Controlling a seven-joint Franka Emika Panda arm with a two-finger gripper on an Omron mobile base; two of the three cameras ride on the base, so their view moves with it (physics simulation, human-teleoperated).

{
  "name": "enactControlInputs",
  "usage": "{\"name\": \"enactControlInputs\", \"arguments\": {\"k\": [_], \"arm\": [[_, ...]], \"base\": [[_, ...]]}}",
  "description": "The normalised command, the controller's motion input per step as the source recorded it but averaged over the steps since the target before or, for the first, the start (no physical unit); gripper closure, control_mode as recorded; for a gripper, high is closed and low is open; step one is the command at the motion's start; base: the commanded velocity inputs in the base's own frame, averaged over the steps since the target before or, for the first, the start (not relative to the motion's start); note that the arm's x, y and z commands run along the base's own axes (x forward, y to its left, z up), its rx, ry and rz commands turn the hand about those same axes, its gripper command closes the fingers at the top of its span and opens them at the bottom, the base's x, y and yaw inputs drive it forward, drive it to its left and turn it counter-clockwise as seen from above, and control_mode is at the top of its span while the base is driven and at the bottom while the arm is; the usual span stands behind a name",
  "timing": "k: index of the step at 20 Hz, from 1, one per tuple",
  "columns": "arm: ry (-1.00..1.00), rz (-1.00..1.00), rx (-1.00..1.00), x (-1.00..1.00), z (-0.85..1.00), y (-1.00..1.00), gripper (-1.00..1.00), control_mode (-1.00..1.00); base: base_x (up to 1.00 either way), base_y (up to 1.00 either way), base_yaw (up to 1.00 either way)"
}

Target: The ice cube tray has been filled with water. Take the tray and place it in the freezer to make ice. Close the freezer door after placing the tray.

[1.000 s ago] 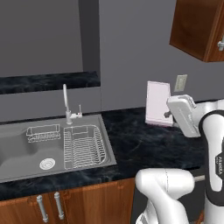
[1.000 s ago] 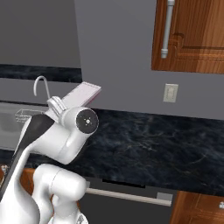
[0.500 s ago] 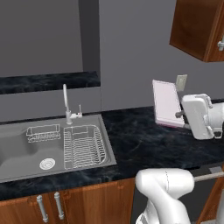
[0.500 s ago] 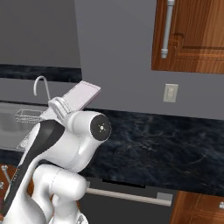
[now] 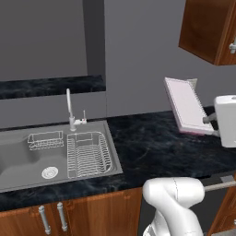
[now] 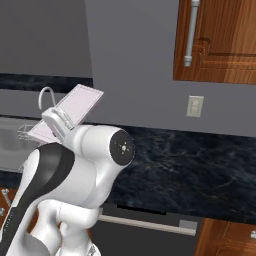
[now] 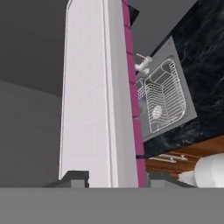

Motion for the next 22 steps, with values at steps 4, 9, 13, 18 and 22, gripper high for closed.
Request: {"name": "enactControlInputs", "arguments": {"k": [4,9,13,18,22], "arm": [[-0.01,0.0,0.0,-0.34,0.33,0.0,1.0,-1.0],[-0.02,0.0,0.0,-0.34,0.31,0.0,1.0,-1.0],[-0.05,0.0,0.0,-0.28,0.23,0.0,1.0,-1.0],[0.0,0.0,0.0,-0.3,0.15,0.0,1.0,1.0],[0.0,0.0,0.0,0.0,0.0,0.0,1.0,1.0]], "base": [[0.0,0.0,0.0],[0.0,0.0,0.0],[0.0,0.0,0.0],[-0.29,0.0,0.0],[-0.92,0.0,-0.06]]}}
